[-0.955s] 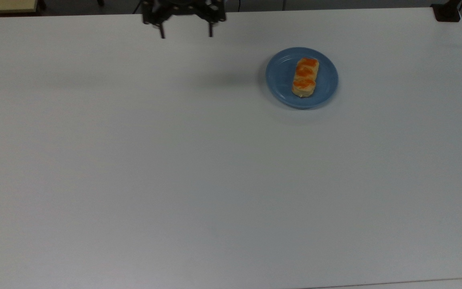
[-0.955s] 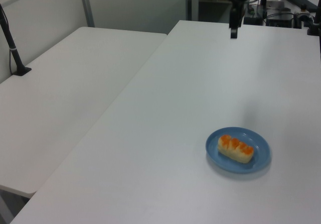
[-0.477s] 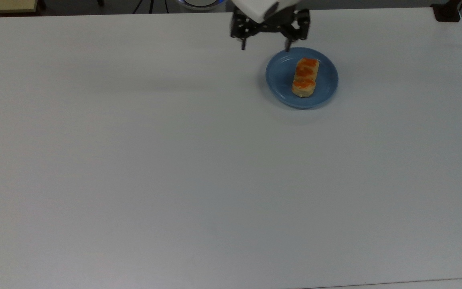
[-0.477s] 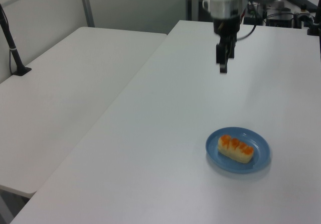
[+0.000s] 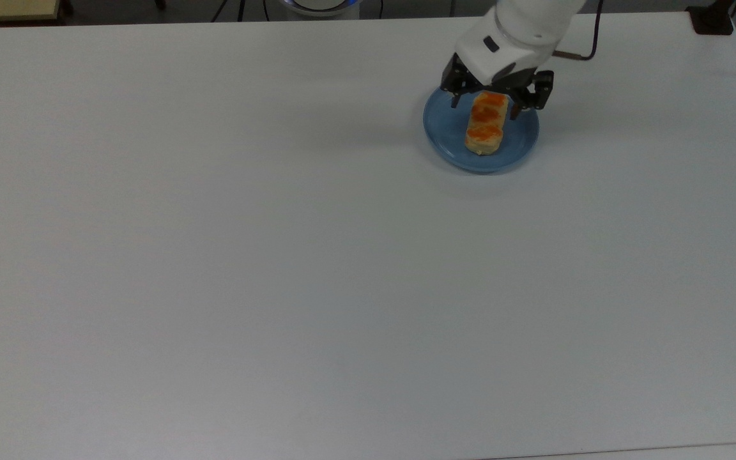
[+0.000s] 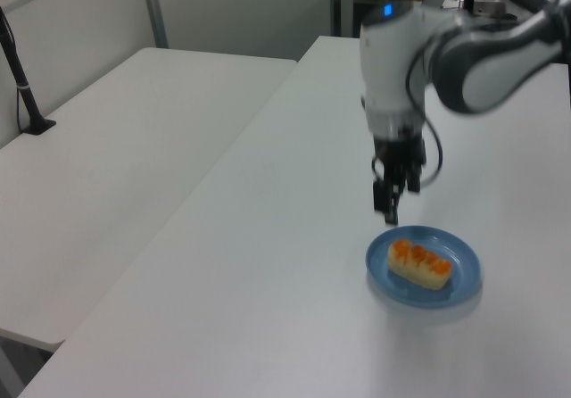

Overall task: Put the bread on the table
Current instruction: 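Lower the gripper over the bread roll and close on it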

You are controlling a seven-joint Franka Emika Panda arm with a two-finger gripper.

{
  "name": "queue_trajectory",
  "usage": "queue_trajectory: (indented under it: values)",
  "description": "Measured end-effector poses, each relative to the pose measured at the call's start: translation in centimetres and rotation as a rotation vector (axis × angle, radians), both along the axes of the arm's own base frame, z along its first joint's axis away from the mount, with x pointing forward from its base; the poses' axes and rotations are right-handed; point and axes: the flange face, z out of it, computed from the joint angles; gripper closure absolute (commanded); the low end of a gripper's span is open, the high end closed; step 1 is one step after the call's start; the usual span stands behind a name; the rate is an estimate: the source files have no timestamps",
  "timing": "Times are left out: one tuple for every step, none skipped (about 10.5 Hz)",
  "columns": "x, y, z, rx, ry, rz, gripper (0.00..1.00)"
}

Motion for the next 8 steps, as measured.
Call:
queue_trajectory:
  values:
    - [-0.5,1.1,-2.1,-0.005,0.004,-0.025,0.0]
    - [-0.6,1.7,-3.6,-0.008,0.008,-0.038,0.0]
    - [-0.7,2.2,-4.8,-0.009,0.013,-0.043,0.02]
    - [-0.8,2.5,-5.8,-0.014,0.024,-0.044,0.04]
    - [-0.9,2.7,-6.6,-0.019,0.034,-0.04,0.1]
    - [-1.1,2.9,-7.1,-0.023,0.042,-0.036,0.19]
    - [-1.3,3.2,-7.5,-0.024,0.044,-0.029,0.32]
    - [-1.6,3.6,-7.8,-0.025,0.044,-0.021,0.48]
